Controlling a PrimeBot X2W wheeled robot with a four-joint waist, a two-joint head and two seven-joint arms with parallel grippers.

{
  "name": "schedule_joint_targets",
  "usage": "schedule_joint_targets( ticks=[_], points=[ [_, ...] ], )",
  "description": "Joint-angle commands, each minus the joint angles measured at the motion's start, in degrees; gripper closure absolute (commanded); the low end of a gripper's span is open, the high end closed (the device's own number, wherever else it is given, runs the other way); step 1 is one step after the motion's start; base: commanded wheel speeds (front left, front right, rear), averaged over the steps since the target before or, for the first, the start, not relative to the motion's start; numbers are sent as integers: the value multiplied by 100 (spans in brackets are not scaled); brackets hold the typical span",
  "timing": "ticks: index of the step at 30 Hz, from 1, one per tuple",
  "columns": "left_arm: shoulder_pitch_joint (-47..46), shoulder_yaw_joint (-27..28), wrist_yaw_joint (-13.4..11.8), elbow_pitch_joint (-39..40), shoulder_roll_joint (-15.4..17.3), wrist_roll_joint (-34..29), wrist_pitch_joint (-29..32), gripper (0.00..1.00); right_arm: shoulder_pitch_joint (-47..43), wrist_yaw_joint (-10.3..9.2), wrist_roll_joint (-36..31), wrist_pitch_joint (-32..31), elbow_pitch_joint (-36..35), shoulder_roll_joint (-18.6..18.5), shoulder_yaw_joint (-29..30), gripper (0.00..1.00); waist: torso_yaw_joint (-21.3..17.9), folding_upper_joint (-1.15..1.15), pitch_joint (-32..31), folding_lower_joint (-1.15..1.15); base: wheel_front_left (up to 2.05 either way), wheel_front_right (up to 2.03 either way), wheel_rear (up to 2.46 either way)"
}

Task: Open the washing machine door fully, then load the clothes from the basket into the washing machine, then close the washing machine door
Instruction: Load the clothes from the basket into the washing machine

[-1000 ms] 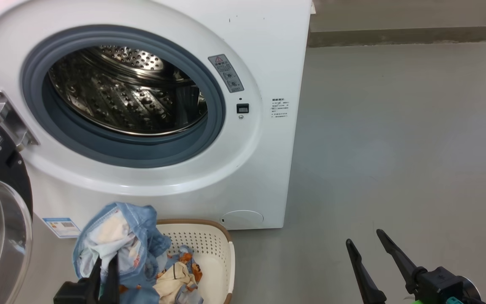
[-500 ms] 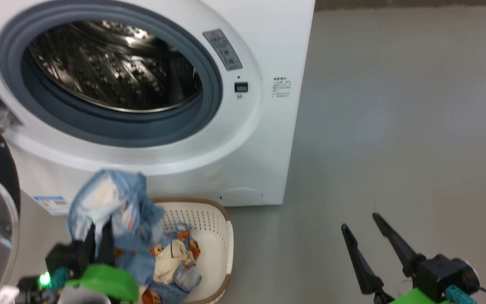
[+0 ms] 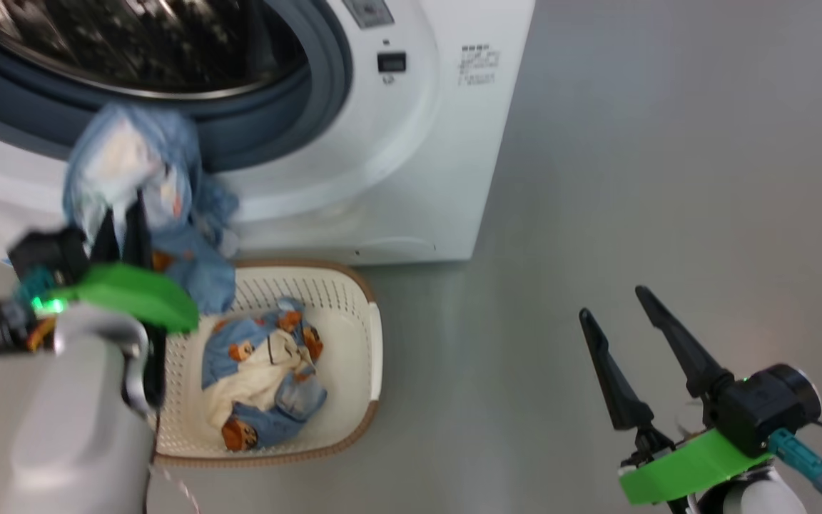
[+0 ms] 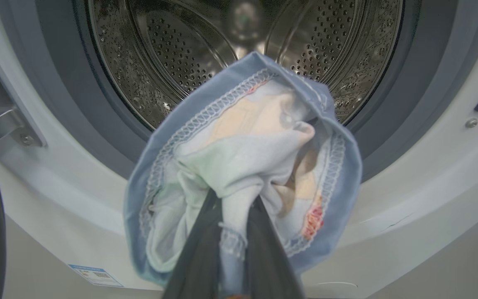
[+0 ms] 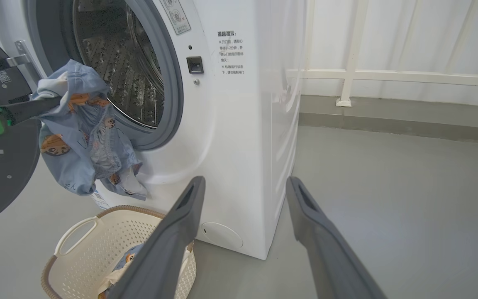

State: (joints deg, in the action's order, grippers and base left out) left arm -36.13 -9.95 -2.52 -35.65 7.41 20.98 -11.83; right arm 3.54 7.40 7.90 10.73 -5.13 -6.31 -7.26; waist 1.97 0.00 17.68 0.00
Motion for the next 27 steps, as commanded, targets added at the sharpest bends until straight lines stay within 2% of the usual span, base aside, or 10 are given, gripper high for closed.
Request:
schedule_joint_targets(
  ticks=[1,10,18,24,27],
  points=[
    [-458,205,105,-77,245,73,67,100,186,9,133,77,-139,-50,-160,0,-151,0,569,0,0,0,0],
    [-1903,352,425,-981,544,323,508,100,519,9,200,239,-41,-51,-173,0,-362,0,1240,0,0,0,0],
    [-3142,389,691,-1585,986,488,1252,100,823,9,258,359,70,-94,-313,0,-597,0,1739,0,0,0,0],
    [-3819,451,780,-1856,1344,616,1679,100,978,9,326,404,177,-128,-427,0,-836,0,2009,0,0,0,0],
    [-4078,481,757,-1868,1505,607,1629,100,1010,9,360,414,214,-135,-488,0,-944,0,2079,0,0,0,0]
  ],
)
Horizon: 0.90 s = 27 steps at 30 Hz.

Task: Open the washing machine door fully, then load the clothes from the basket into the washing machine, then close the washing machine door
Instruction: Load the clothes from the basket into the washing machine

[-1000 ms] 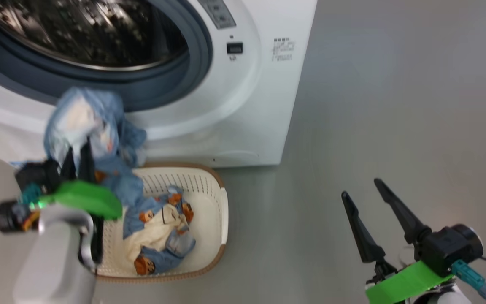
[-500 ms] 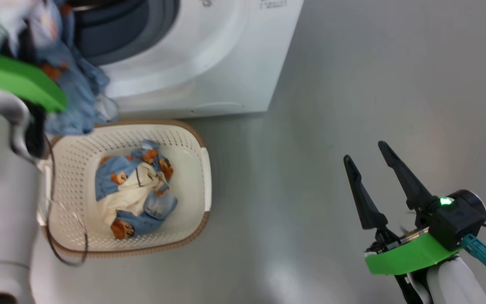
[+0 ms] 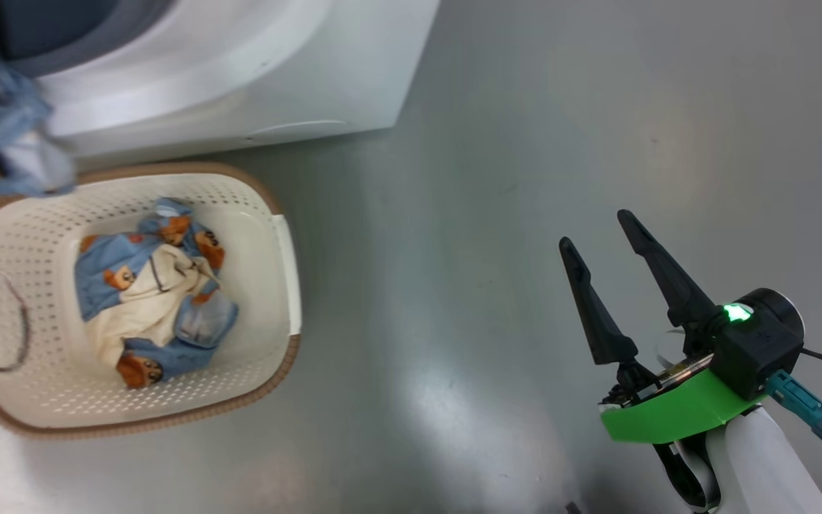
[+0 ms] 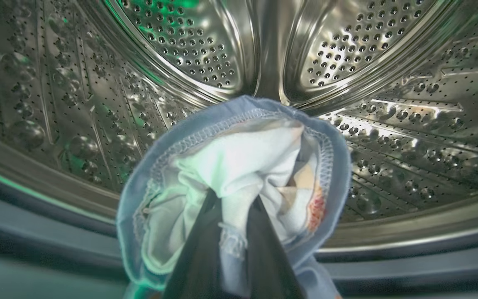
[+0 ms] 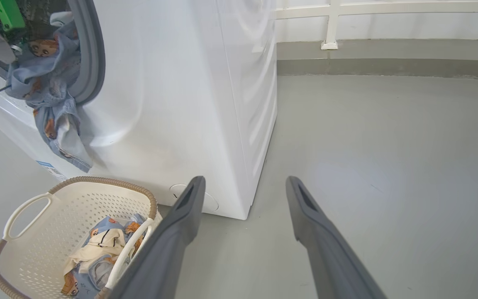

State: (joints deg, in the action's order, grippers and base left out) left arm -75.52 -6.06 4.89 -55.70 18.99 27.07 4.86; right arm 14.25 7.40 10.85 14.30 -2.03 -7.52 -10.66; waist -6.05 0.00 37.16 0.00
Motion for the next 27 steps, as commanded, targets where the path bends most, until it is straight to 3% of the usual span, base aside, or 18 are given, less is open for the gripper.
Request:
schedule_joint_targets(
  ticks=[1,17,27],
  points=[
    [-219,90,13,131,396,-16,-65,100,-50,9,78,59,-83,-14,-169,0,-178,0,151,0,0,0,0],
    [-1253,173,-300,249,762,-320,-1861,100,46,9,188,69,-39,75,-295,0,-412,0,386,0,0,0,0],
    [-1291,51,-123,-376,650,-241,-1542,100,118,9,255,69,-4,83,-373,0,-367,0,536,0,0,0,0]
  ],
)
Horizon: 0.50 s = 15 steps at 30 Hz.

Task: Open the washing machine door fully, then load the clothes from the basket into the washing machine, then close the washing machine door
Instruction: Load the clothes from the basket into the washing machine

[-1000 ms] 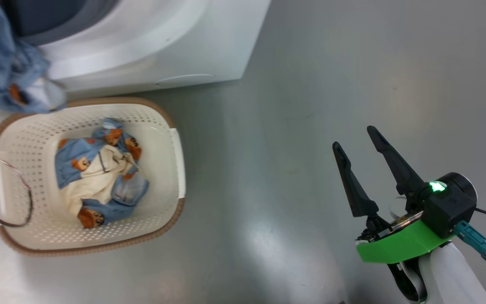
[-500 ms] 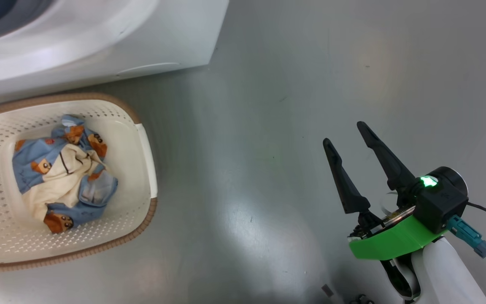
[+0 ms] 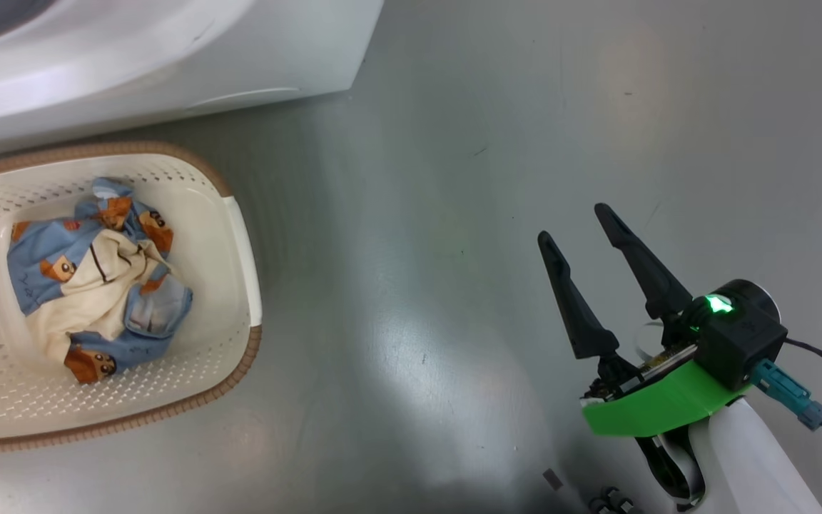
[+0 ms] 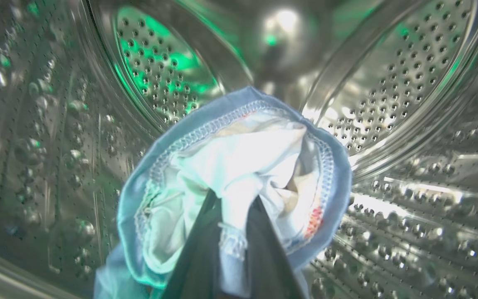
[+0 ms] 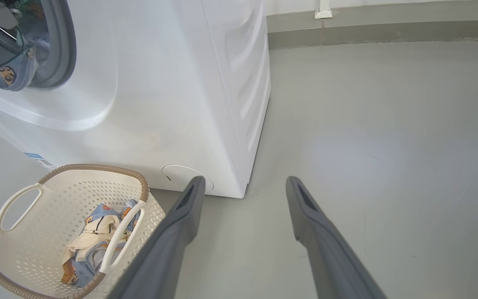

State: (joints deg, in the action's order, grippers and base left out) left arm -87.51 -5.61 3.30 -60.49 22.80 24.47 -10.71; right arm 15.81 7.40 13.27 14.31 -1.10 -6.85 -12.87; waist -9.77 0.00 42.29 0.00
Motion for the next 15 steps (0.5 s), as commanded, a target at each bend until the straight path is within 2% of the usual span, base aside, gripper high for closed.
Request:
schedule_joint_targets(
  ticks=[1,2,3,4,5,15],
  points=[
    [-118,2,47,35,267,36,69,100,-23,9,28,68,-92,18,-163,0,0,0,36,0,0,0,0],
    [-146,0,50,-35,266,52,129,100,-11,9,40,68,-89,20,-169,0,-4,0,48,0,0,0,0],
    [-176,-7,35,-95,269,55,170,83,0,9,52,68,-88,22,-171,0,-6,0,61,0,0,0,0],
    [-205,-12,29,-160,266,65,222,38,10,9,61,68,-85,24,-170,0,-9,0,72,0,0,0,0],
    [-230,-18,30,-215,262,75,258,0,20,9,68,68,-81,25,-167,0,-10,0,79,0,0,0,0],
    [-164,-169,82,-533,191,40,13,0,55,9,61,69,-72,12,-113,0,114,0,-8,0,0,0,0]
  ],
)
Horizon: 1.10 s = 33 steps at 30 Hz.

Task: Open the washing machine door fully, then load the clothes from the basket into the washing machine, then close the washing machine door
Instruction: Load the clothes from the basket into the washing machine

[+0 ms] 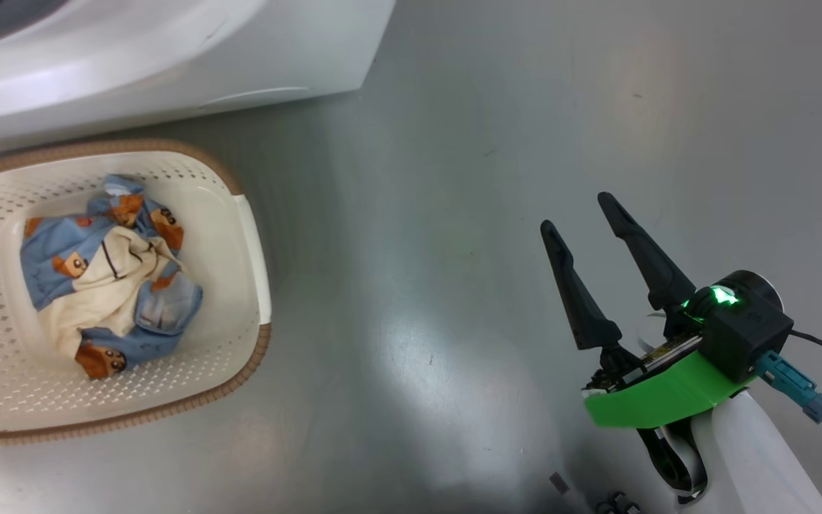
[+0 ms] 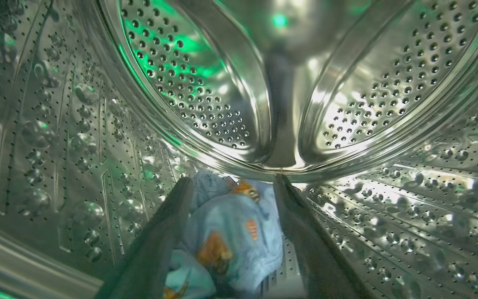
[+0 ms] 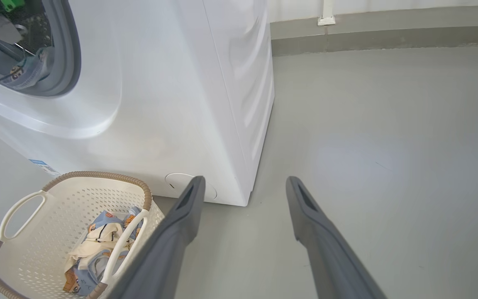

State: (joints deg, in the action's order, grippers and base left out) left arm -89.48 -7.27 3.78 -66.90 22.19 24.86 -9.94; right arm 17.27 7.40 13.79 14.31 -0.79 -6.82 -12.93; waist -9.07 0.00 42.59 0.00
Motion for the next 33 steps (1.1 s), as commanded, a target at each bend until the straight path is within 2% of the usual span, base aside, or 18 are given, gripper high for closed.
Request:
schedule_joint_targets(
  ticks=[1,8,12,23,24,33],
  points=[
    [72,-5,50,87,220,19,-105,0,-98,9,0,69,-103,1,-97,0,74,0,-67,0,0,0,0],
    [599,-58,136,148,-20,69,-419,0,-171,9,-62,69,-80,-85,-31,0,350,0,-376,0,0,0,0],
    [1088,-119,-4,478,-83,-62,-493,0,-217,9,-81,69,-48,-102,21,0,486,0,-580,0,0,0,0],
    [3608,225,-656,3496,-496,-500,-505,0,-399,9,-151,69,76,-137,139,0,838,0,-1152,0,0,0,0],
    [3608,225,-656,3496,-496,-500,-505,0,-399,9,-151,69,76,-137,139,0,838,0,-1152,0,0,0,0],
    [5702,277,-1090,5362,-765,-888,-505,0,-543,9,-172,68,181,-76,177,0,943,0,-1636,0,0,0,0]
  ],
)
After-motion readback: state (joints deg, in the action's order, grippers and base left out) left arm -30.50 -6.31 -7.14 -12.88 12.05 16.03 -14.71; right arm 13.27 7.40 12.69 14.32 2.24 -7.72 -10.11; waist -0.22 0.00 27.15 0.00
